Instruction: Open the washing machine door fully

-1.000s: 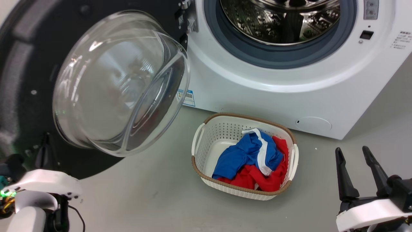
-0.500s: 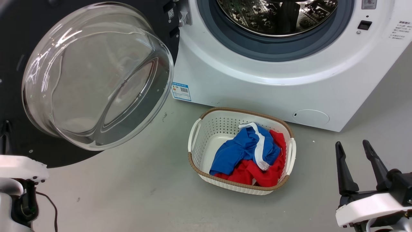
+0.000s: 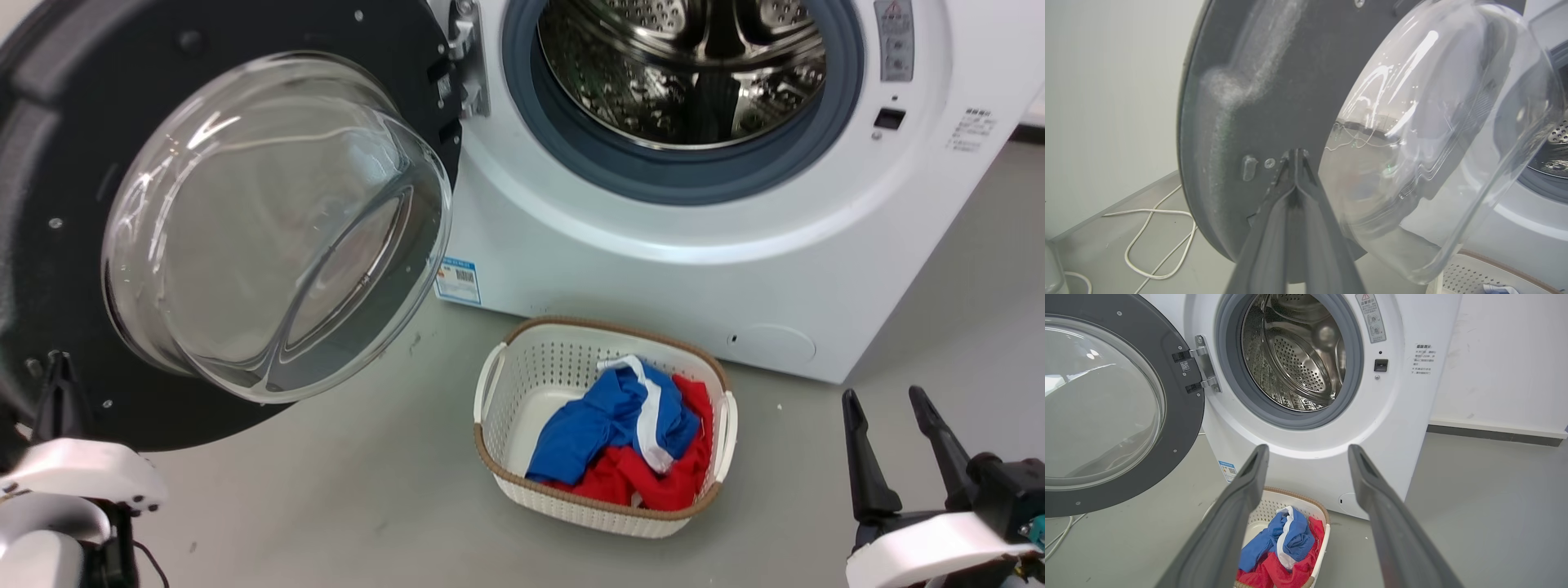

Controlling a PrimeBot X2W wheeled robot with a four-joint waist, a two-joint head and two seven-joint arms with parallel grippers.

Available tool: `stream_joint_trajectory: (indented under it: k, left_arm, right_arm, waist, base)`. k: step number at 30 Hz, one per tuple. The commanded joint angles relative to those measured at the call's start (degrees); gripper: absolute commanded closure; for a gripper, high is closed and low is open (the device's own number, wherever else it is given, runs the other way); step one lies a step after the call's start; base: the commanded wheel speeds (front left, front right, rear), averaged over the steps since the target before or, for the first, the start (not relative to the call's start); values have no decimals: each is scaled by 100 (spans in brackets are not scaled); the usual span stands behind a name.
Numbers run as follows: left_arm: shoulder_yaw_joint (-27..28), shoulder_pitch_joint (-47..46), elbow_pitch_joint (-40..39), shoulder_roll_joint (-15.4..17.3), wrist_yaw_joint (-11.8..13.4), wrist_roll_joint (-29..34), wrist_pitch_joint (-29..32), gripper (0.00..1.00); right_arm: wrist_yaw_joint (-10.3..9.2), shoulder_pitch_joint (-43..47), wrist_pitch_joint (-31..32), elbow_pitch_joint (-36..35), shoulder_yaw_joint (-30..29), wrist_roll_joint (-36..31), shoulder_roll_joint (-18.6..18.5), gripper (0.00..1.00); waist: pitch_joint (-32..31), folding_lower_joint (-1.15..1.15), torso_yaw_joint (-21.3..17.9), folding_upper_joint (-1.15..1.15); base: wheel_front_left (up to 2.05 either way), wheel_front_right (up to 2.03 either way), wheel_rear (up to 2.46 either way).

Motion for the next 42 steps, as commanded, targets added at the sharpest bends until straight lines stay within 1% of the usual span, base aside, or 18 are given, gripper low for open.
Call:
stream_joint_trajectory:
  k: [1, 9, 12, 14, 16, 19, 21, 23, 24, 29, 30, 34, 42]
  left_arm:
    - [-35, 104, -138, -18, 67, 64, -26, 100]
    - [-387, 897, -1552, -166, 542, 422, 308, 100]
    - [-561, 1216, -2097, -291, 702, 527, 424, 100]
    - [-739, 1406, -2378, -414, 776, 579, 515, 100]
    - [-910, 1547, -2593, -536, 799, 586, 582, 100]
    - [-1127, 1697, -2689, -659, 804, 605, 681, 100]
    - [-1264, 1716, -2740, -757, 776, 602, 680, 56]
    - [-1374, 1709, -2709, -800, 726, 602, 719, 7]
    - [-1411, 1679, -2671, -807, 715, 607, 738, 0]
    - [-1600, 1472, -2455, -827, 585, 673, 727, 0]
    - [-1600, 1472, -2455, -827, 585, 673, 727, 0]
    - [-1701, 1300, -2228, -826, 492, 723, 660, 0]
    - [-1814, 1120, -1800, -878, 436, 754, 552, 0]
  right_arm:
    - [-2, 63, -10, 18, -14, -24, 22, 0]
    - [-2, 256, 59, 70, 68, -65, 47, 0]
    - [-2, 269, 60, 92, 78, -85, 55, 0]
    - [-2, 268, 48, 111, 74, -88, 55, 0]
    - [-2, 259, 40, 127, 84, -92, 57, 0]
    - [-2, 239, 46, 142, 98, -61, 59, 0]
    - [-2, 235, 58, 155, 119, -80, 60, 0]
    - [-2, 238, 76, 163, 119, -91, 59, 0]
    - [-2, 231, 75, 162, 135, -98, 59, 0]
    - [-2, 171, 121, 178, 190, -109, 3, 0]
    - [-2, 171, 121, 178, 190, -109, 3, 0]
    - [-2, 102, 140, 182, 265, -113, -51, 0]
    - [-2, 133, 157, 210, 337, -97, -122, 0]
  waist:
    - [-182, 0, 46, 0]
    - [-531, 0, 58, 0]
    - [-609, 0, 5, 0]
    - [-651, 0, -47, 0]
    - [-676, 0, -116, 0]
    - [-696, 0, -250, 0]
    - [-704, 0, -359, 0]
    - [-705, 0, -467, 0]
    - [-702, 0, -529, 0]
    - [-715, 0, -875, 0]
    - [-715, 0, -875, 0]
    - [-700, 0, -1212, 0]
    - [-691, 0, -1793, 0]
  base:
    - [0, 0, 0]
    - [0, 0, 0]
    - [0, 0, 0]
    - [0, 0, 0]
    - [0, 0, 0]
    - [0, 0, 0]
    - [0, 0, 0]
    - [0, 0, 0]
    - [0, 0, 0]
    - [0, 0, 0]
    - [0, 0, 0]
    - [0, 0, 0]
    - [0, 0, 0]
